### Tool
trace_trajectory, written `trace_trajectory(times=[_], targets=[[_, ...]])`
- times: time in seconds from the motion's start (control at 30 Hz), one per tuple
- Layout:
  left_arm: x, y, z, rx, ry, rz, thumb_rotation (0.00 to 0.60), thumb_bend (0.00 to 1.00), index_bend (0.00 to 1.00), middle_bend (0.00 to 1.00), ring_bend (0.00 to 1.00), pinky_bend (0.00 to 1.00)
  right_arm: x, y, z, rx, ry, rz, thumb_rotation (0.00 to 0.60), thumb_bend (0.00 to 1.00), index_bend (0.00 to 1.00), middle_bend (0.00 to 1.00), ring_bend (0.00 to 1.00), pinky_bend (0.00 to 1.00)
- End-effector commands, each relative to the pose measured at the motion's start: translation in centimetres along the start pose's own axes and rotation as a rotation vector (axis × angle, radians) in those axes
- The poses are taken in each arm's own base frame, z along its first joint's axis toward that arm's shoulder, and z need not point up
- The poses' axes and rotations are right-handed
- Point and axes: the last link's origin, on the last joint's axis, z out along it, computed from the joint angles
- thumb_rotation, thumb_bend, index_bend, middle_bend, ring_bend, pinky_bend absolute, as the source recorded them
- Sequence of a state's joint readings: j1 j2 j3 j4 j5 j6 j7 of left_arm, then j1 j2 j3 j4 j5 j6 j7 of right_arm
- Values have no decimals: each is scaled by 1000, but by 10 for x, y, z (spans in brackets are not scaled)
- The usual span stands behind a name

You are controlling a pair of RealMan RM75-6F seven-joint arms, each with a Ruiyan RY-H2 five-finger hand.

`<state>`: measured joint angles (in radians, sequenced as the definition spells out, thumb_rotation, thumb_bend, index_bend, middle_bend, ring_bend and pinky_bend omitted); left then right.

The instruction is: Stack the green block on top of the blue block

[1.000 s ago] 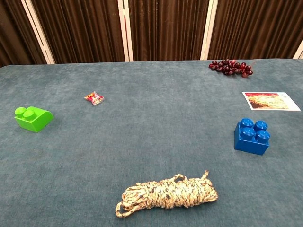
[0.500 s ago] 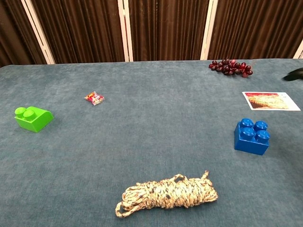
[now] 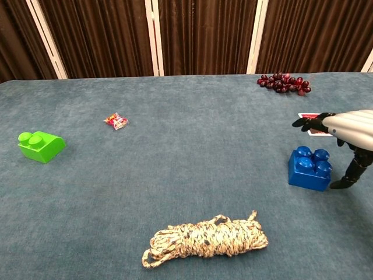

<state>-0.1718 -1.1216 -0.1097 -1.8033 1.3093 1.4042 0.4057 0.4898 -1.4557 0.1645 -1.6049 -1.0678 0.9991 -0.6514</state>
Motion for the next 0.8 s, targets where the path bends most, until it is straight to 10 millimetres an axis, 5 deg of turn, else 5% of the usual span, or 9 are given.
trace_trajectory(times=[0.03,0.2,0.33,0.8], targets=[[0,-1,1,4,-1,0,600,2,0,0,0,0,-3,-2,6,-2,-12,-10,600,59,75,183,85,405],[-2,0,2,4,-6,5,600,3,0,0,0,0,-4,-2,11,-12,4,-27,600,224,292,444,344,597],[-3,2,2,0,-9,9,600,3,0,0,0,0,-5,-5,14,-1,11,-57,600,366,391,541,445,648],[-1,2,9,0,-24,-19,600,3,0,0,0,0,61,-65,30,277,192,-79,600,430,413,560,465,646]])
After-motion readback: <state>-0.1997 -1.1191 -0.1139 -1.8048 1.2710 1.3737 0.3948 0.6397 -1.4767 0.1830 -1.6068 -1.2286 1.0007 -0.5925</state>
